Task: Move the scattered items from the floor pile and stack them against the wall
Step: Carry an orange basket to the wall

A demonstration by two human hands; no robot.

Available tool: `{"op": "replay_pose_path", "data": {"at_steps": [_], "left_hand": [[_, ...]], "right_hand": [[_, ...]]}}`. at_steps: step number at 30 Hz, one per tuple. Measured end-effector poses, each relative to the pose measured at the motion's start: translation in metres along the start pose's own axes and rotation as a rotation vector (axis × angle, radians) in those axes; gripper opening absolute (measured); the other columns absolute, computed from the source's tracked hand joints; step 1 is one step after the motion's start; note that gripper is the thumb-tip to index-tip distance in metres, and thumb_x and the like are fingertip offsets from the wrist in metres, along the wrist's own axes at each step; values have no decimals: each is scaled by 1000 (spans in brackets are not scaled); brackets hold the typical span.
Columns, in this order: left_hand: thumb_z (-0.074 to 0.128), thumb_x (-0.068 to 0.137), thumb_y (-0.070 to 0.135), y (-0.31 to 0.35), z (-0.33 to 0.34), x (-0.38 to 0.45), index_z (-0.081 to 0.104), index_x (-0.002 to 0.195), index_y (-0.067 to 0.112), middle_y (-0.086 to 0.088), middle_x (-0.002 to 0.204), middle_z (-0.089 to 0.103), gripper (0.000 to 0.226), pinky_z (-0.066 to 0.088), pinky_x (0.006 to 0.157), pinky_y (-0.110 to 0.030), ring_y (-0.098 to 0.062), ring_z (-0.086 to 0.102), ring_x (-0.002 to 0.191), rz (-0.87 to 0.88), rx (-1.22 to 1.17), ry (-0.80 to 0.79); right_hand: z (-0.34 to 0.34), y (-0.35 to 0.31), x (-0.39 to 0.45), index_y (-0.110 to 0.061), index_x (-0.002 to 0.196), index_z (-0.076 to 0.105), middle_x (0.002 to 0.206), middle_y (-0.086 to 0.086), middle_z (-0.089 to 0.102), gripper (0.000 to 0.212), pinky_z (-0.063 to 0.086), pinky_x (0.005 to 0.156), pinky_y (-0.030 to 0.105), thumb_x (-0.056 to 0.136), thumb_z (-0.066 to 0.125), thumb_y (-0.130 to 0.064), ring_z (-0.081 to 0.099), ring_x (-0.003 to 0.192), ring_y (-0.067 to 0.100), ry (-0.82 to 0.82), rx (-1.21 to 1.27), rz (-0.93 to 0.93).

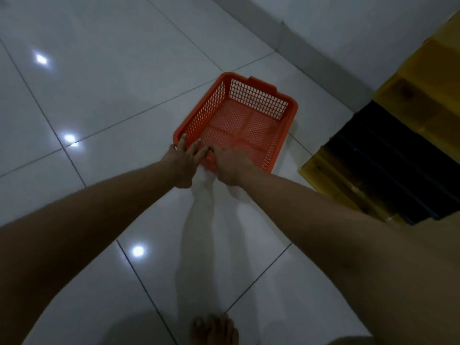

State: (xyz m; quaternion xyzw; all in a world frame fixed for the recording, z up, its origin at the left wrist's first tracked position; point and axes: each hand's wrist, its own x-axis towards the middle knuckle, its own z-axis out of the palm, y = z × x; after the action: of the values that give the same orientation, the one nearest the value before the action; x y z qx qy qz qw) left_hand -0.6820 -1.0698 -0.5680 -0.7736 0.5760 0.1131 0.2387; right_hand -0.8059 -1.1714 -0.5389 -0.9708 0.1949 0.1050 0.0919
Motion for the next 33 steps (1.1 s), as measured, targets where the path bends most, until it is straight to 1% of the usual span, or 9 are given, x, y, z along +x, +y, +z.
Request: {"op": "replay_pose_path", "data": {"at_steps": [3, 6, 9, 12, 18, 21, 25, 29, 33], "left_hand": [[56, 81, 59, -7, 2, 15, -24, 148, 16, -17, 159, -11, 113, 19, 113, -61, -49, -11, 142, 49, 33, -23], [56, 75, 65, -14, 13, 26, -28, 145, 15, -19, 159, -9, 120, 14, 113, -63, -47, -9, 143, 99, 30, 14], [59, 79, 56, -12, 8, 40, -26, 146, 15, -20, 158, -11, 116, 13, 113, -66, -51, -13, 141, 51, 4, 2], [59, 84, 46, 1, -18, 58, -19, 149, 14, -19, 158, -6, 106, 15, 113, -65, -53, -13, 140, 98, -37, 57], [58, 76, 47, 15, -43, 112, -7, 148, 27, -18, 158, 2, 99, 11, 112, -67, -47, -7, 144, 237, -197, 80], [60, 79, 40, 20, -56, 117, -5, 150, 24, -21, 158, -2, 97, 12, 114, -64, -47, -9, 143, 291, -199, 121], [64, 87, 29, 38, -64, 111, -18, 151, 22, -16, 156, -26, 104, 12, 117, -58, -46, -18, 142, 253, -265, 200], [67, 84, 31, 57, -55, 111, -29, 146, 19, -12, 153, -34, 115, 18, 115, -58, -47, -15, 142, 237, -386, 280], [69, 84, 31, 63, -40, 111, -30, 145, 24, -7, 154, -34, 117, 28, 111, -58, -44, 0, 144, 237, -391, 127]], "right_hand": [[11, 6, 1, -13, 151, 20, 140, 17, 49, 65, 38, 104, 44, 96, 52, -22, 52, 122, 35, 12, -39, 40], [13, 7, 5, -13, 150, 20, 136, 17, 52, 63, 42, 100, 42, 96, 51, -22, 56, 116, 34, 35, -74, 34], [17, 11, 5, -11, 152, 13, 134, 18, 53, 67, 45, 93, 41, 96, 48, -21, 59, 110, 33, 43, -134, 54], [10, 25, 2, -12, 154, -1, 145, 19, 37, 72, 46, 89, 41, 98, 43, -20, 56, 111, 33, 41, -176, 117], [31, 55, -22, -23, 143, 25, 143, 15, 31, 67, 46, 81, 43, 85, 59, -21, 50, 108, 34, 81, -297, 355], [34, 65, -28, -22, 138, 28, 140, 14, 32, 61, 46, 78, 43, 85, 59, -19, 51, 106, 36, 67, -282, 446], [30, 73, -21, -22, 140, 25, 143, 13, 29, 62, 46, 86, 50, 88, 57, -19, 50, 112, 41, 45, -208, 552], [23, 83, -5, -25, 147, 15, 153, 14, 14, 75, 37, 99, 61, 87, 58, -20, 41, 123, 49, -14, -166, 702], [13, 98, 13, -26, 150, 4, 158, 14, -1, 83, 29, 105, 66, 88, 60, -24, 28, 133, 52, -88, -79, 759]]}}
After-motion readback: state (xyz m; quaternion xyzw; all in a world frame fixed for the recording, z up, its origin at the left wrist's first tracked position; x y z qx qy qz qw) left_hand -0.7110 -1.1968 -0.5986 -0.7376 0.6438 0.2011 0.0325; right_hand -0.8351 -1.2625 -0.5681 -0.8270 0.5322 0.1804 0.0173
